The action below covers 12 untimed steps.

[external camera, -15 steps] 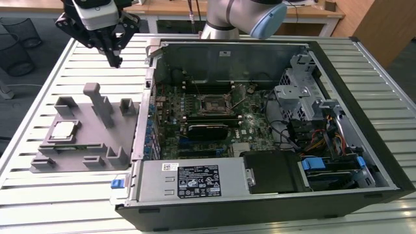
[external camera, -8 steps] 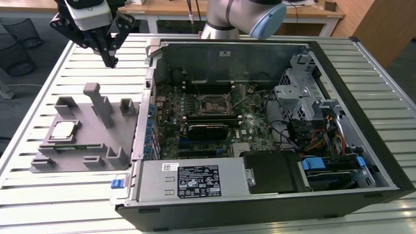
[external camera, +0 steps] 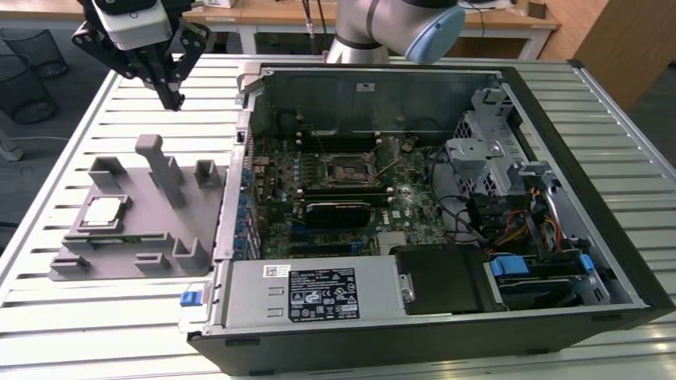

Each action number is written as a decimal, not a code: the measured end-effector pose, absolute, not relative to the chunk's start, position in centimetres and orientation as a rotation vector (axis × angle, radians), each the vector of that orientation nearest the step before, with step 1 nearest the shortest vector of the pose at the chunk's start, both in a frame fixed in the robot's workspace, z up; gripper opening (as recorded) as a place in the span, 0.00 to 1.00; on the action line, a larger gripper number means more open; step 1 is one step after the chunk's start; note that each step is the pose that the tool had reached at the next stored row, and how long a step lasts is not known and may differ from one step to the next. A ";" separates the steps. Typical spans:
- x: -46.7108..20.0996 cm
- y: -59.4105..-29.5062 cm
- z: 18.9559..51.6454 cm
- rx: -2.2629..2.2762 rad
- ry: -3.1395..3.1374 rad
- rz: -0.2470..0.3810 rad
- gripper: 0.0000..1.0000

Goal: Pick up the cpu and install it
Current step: 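Reach for the cpu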

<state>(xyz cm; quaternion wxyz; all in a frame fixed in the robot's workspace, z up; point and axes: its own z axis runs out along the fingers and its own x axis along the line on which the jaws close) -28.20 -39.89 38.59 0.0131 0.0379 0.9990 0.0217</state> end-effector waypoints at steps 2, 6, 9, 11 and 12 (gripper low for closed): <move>-28.4 -39.9 38.6 0.118 3.112 0.068 0.11; -28.8 -39.9 38.6 0.118 3.112 0.068 0.11; -29.2 -39.9 38.5 0.118 3.112 0.068 0.11; -29.4 -39.9 38.5 0.118 3.112 0.068 0.11; -29.5 -39.9 38.5 0.118 3.113 0.068 0.11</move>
